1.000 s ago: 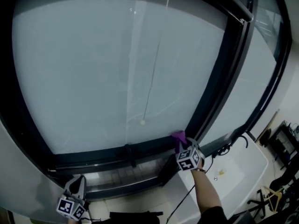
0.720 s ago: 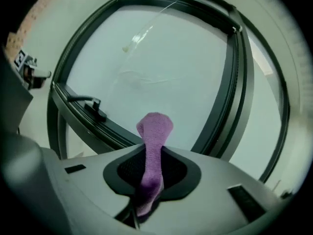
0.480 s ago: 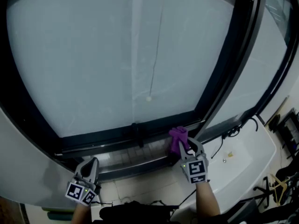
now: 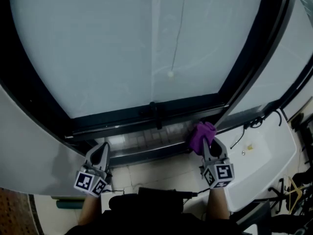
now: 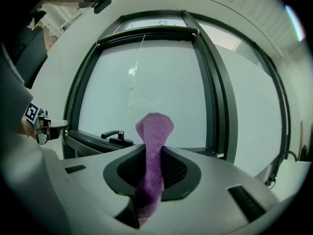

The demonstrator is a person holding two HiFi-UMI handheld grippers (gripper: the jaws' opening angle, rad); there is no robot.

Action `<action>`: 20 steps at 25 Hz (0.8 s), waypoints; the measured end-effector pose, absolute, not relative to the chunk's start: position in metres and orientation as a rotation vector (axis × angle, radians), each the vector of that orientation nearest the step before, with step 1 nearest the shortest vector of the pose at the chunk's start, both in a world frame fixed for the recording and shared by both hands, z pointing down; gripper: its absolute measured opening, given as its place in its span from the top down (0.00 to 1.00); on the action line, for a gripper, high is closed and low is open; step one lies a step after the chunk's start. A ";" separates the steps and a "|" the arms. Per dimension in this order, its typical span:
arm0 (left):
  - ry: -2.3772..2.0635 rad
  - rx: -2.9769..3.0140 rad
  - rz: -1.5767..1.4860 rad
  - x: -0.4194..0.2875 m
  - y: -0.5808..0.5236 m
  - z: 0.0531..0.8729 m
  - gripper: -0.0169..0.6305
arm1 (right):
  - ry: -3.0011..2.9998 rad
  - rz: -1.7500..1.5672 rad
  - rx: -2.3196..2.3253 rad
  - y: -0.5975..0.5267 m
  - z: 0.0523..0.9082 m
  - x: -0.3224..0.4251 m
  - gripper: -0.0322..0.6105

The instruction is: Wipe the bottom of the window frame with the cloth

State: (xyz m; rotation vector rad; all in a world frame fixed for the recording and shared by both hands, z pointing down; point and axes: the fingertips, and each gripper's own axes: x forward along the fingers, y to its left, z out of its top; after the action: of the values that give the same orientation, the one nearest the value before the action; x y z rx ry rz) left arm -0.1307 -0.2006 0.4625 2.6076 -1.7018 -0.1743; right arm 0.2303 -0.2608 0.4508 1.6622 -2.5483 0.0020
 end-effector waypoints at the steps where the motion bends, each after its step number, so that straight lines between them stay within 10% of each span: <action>1: -1.704 2.603 -0.179 -0.132 -0.201 0.463 0.97 | -2.552 0.022 1.666 -0.259 0.455 0.233 0.85; 20: -1.819 2.482 -0.255 -0.165 -0.193 0.466 0.97 | -2.689 0.244 1.791 -0.241 0.475 0.242 0.85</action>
State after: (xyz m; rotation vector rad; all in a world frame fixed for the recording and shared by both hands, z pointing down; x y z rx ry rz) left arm -0.1649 -0.1926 0.4659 2.4817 -1.8191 -0.2549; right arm 0.2415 -0.2406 0.4749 1.7910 -2.6893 0.2442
